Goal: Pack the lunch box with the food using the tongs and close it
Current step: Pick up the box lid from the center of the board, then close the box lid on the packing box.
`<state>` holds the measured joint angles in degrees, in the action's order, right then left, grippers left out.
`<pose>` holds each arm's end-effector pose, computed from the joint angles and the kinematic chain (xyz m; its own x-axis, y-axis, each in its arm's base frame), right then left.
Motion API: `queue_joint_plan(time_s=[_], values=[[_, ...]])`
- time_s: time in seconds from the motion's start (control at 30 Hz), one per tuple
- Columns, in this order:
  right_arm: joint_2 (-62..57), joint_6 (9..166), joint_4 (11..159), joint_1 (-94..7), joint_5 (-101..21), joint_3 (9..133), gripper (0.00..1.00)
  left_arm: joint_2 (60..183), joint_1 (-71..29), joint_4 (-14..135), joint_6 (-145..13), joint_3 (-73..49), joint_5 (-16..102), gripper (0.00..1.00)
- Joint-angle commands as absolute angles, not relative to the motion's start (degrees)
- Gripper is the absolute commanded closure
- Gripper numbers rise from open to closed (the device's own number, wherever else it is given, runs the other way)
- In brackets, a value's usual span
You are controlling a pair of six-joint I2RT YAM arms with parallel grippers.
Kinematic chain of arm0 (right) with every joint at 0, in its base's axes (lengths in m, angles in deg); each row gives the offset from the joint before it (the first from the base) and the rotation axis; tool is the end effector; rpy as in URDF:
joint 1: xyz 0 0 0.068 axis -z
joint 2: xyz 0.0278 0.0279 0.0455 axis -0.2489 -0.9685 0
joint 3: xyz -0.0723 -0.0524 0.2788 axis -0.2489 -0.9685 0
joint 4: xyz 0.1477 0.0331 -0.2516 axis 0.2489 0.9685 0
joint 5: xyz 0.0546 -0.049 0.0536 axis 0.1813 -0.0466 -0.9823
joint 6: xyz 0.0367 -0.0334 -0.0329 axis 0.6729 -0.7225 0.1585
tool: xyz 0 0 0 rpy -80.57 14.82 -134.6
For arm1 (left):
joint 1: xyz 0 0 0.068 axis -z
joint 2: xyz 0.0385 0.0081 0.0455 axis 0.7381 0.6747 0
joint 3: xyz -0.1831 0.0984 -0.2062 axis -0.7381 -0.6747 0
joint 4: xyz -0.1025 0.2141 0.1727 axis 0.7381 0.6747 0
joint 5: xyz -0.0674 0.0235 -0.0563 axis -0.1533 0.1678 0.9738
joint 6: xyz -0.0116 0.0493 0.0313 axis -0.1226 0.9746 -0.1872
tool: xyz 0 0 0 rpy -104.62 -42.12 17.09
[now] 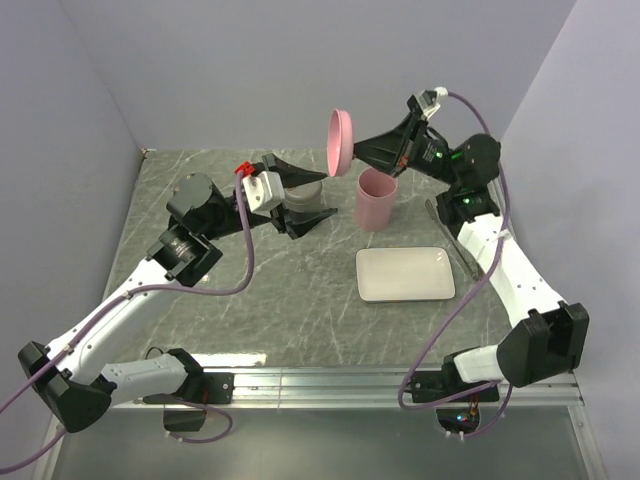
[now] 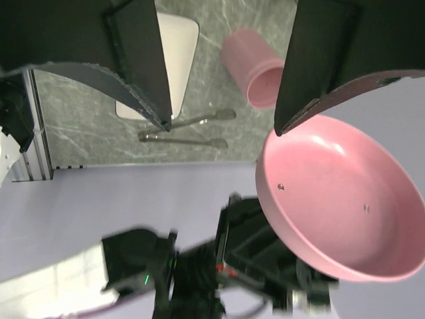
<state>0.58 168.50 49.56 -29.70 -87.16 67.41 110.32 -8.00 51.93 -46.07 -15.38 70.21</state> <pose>0.3092 0.1217 0.4707 -0.8215 0.3696 -0.4342 -0.5040 -0.1142 0.8561 0.1942 -0.1935 0.4820 0.3429 -0.1291 -0.9305 0.9102 0.2905 0.2951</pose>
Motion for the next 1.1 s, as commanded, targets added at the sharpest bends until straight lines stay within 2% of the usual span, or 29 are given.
queue_joint_plan(time_s=[0.0, 0.07, 0.1, 0.2, 0.47, 0.6, 0.8, 0.83, 1.07], values=[[1.02, 141.72, 71.32, -28.91, -87.54, 76.26, 1.0, 108.47, -8.02, 58.72, -46.48, -12.49, 65.32, 0.3], [0.49, 129.45, 87.97, -29.18, -83.59, 83.35, 1.0, 108.65, -8.54, 64.84, -47.53, -10.29, 62.61, 0.27], [-0.38, 118.94, 92.6, -29.18, -82.01, 85.75, 1.0, 108.82, -8.98, 66.8, -48.23, -8.2, 61.37, 0.26], [-4.06, 100.82, 110.1, -29.79, -73.41, 96.2, 1.0, 110.49, -10.3, 75.41, -51.31, -4.93, 56.27, 0.22], [-16.99, 76.58, 134.9, -30.67, -52.49, 117.32, 1.0, 112.69, -16.45, 86.5, -56.77, -0.97, 53.89, 0.12], [-23.31, 68.14, 139.31, -32.43, -40.8, 121.1, 1.0, 113.92, -18.82, 91.6, -55.89, -2.11, 51.34, 0.12], [-31.22, 64.26, 142.83, -32.43, -36.38, 124.35, 1.0, 115.15, -21.29, 95.03, -55.18, -5.09, 48.79, 0.1], [-32.03, 64.0, 143.1, -32.43, -35.68, 125.05, 1.0, 115.24, -21.38, 95.3, -55.1, -5.27, 48.53, 0.01], [-37.39, 61.89, 145.82, -32.43, -34.53, 126.12, 1.0, 116.38, -22.26, 97.32, -55.18, -5.89, 48.61, 0.01]])
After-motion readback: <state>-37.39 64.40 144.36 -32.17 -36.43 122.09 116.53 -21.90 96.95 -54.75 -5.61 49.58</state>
